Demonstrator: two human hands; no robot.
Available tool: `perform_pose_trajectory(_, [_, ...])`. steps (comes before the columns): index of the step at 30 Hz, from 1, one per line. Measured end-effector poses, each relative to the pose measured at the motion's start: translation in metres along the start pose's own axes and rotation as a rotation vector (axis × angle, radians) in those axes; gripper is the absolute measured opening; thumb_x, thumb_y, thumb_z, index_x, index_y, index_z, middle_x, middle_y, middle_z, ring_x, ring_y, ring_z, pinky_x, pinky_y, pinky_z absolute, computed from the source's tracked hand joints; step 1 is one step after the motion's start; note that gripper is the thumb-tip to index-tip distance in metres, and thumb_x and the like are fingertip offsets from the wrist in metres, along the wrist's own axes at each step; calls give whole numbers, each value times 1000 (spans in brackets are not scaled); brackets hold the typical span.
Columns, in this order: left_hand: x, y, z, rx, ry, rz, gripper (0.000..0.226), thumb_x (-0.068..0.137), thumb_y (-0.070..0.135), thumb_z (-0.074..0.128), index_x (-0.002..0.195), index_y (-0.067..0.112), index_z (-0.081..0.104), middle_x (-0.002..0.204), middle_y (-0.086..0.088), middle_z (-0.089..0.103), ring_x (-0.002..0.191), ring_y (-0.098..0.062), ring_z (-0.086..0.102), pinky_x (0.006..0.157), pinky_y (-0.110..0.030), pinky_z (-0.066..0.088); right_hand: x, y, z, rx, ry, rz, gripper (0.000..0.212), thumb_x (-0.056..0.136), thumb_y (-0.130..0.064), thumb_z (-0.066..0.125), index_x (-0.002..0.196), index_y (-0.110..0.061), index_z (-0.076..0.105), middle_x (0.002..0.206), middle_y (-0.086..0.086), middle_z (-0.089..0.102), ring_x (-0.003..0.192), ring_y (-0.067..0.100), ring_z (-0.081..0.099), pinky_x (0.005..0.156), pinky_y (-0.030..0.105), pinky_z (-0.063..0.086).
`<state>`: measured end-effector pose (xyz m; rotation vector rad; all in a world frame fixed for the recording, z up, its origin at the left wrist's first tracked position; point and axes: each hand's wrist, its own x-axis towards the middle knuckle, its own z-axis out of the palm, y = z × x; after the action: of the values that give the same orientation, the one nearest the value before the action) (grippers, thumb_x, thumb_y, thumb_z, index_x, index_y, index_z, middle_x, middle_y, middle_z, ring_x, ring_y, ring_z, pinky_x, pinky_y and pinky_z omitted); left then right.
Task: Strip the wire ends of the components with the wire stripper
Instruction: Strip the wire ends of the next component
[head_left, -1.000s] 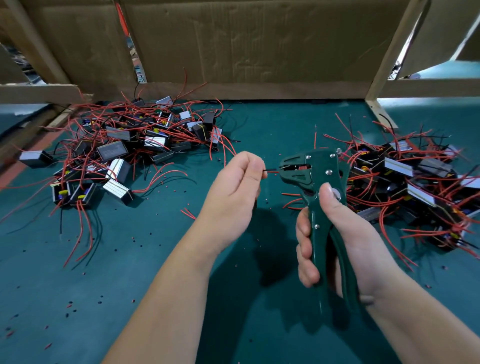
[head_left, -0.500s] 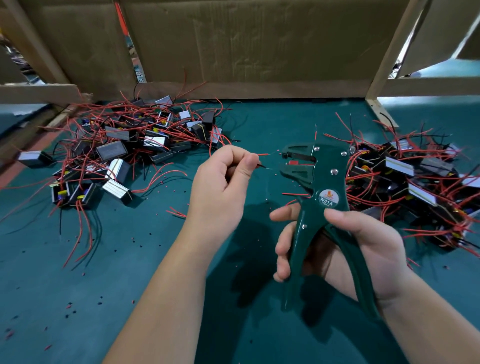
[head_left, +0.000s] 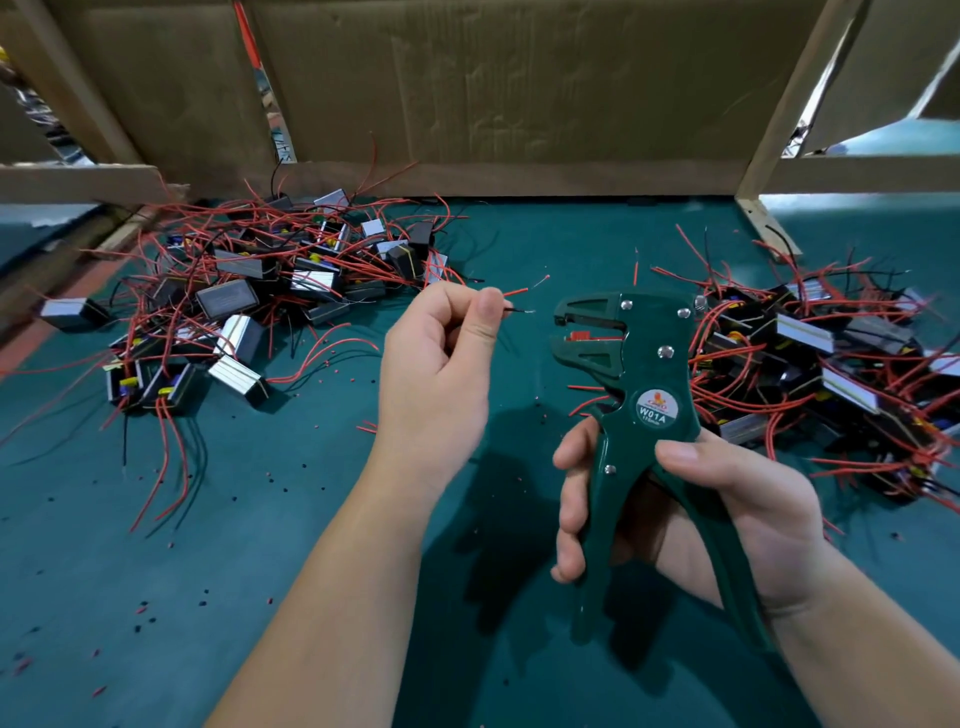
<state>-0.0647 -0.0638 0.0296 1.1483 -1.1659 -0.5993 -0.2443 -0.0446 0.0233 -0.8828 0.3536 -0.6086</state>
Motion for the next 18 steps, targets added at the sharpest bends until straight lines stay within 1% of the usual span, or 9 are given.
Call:
perform_pose_trajectory(2, [-1, 2, 1, -53, 1, -7, 20, 91, 32, 50, 74, 22, 55, 60, -3, 38, 55, -14, 30, 48, -28, 27, 0, 0, 1, 11, 14, -20, 51, 67, -34, 78, 103, 0, 66, 83, 26, 63, 72, 44, 62, 71, 51, 51])
perform_pose_trajectory(4, [-2, 3, 2, -69, -16, -10, 20, 92, 30, 51, 76, 20, 56, 64, -7, 37, 58, -16, 30, 49, -28, 28, 0, -1, 1, 14, 10, -21, 51, 68, -34, 78, 104, -1, 66, 84, 25, 64, 73, 44, 62, 72, 52, 51])
perform_pose_trajectory(6, [-3, 3, 3, -54, -47, -9, 20, 91, 31, 51, 75, 21, 55, 62, -5, 38, 55, -14, 30, 48, -26, 28, 0, 0, 0, 5, -7, -12, 50, 68, -34, 77, 104, -1, 65, 84, 25, 63, 73, 44, 62, 72, 52, 51])
perform_pose_trajectory(9, [-5, 2, 5, -19, -76, -10, 21, 89, 34, 52, 73, 19, 54, 56, 6, 38, 51, -12, 30, 46, -28, 27, 0, 1, 1, -2, -14, -2, 48, 69, -32, 78, 102, 0, 64, 82, 26, 62, 72, 44, 62, 70, 49, 51])
perform_pose_trajectory(11, [-5, 1, 5, 11, -80, 3, 26, 89, 34, 53, 73, 14, 51, 52, 11, 36, 48, -11, 30, 44, -27, 28, 1, 2, 1, -12, 14, 0, 46, 69, -33, 80, 98, 0, 65, 80, 27, 62, 70, 43, 63, 68, 47, 52])
perform_pose_trajectory(14, [-6, 1, 4, 58, -86, 37, 28, 93, 30, 54, 74, 10, 50, 49, 13, 35, 46, -6, 29, 43, -21, 27, 1, 3, 1, -45, 64, 3, 45, 69, -40, 81, 93, -5, 66, 76, 25, 63, 67, 42, 63, 65, 46, 53])
perform_pose_trajectory(18, [-7, 3, 8, 68, -116, 48, 25, 93, 27, 54, 70, 20, 49, 47, 13, 34, 45, -2, 27, 43, -16, 25, 2, 5, 2, -59, 101, 1, 48, 69, -48, 80, 89, -7, 67, 73, 23, 63, 64, 40, 63, 64, 48, 53])
